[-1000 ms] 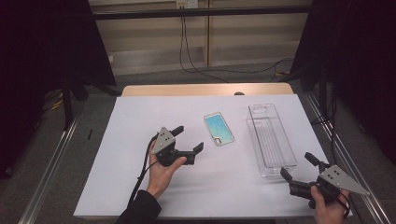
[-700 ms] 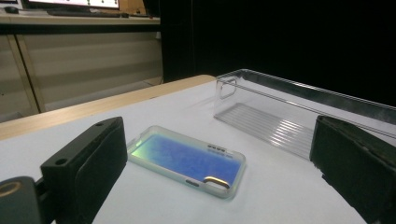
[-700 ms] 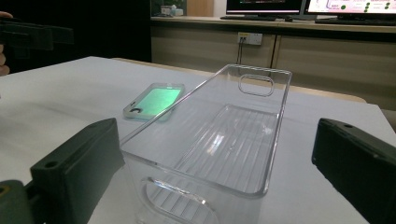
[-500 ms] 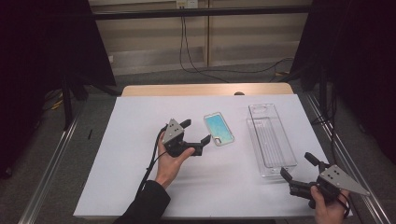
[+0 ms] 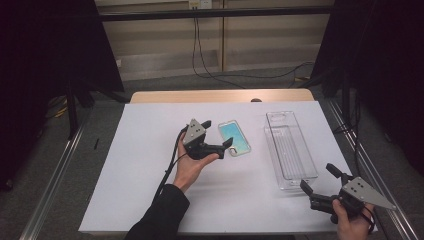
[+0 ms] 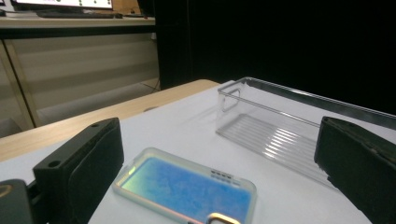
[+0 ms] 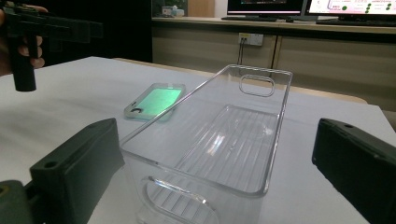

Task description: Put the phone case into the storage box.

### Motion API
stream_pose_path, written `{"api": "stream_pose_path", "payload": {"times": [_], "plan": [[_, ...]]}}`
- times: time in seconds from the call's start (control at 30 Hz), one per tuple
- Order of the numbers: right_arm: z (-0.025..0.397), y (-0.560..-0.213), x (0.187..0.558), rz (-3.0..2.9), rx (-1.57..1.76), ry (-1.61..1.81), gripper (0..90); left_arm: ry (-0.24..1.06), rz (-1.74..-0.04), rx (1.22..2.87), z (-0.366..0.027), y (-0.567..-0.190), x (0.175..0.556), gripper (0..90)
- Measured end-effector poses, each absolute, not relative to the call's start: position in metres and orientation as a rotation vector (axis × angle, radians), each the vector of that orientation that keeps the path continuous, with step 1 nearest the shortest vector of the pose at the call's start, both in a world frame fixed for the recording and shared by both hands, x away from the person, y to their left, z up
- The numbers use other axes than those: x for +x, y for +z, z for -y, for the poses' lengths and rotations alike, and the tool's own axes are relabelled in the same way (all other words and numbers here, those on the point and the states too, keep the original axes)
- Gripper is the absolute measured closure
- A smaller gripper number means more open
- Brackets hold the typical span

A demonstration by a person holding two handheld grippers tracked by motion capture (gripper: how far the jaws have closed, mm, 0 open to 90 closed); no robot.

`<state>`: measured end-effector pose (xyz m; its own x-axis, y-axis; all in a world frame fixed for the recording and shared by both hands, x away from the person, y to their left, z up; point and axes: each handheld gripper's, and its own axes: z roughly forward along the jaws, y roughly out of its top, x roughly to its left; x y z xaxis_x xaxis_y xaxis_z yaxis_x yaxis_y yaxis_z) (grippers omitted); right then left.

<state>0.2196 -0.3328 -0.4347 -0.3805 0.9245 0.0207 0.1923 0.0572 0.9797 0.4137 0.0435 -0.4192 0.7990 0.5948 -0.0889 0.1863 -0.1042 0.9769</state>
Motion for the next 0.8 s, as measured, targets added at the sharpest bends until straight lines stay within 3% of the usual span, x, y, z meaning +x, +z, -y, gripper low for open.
{"api": "stream_pose_path", "payload": {"times": [0.8], "plan": [[0.333,-0.435,0.219,-1.656,1.134,1.388,0.4,0.394,-0.631,1.716,-0.015,-0.425,0.451,6.3]]}}
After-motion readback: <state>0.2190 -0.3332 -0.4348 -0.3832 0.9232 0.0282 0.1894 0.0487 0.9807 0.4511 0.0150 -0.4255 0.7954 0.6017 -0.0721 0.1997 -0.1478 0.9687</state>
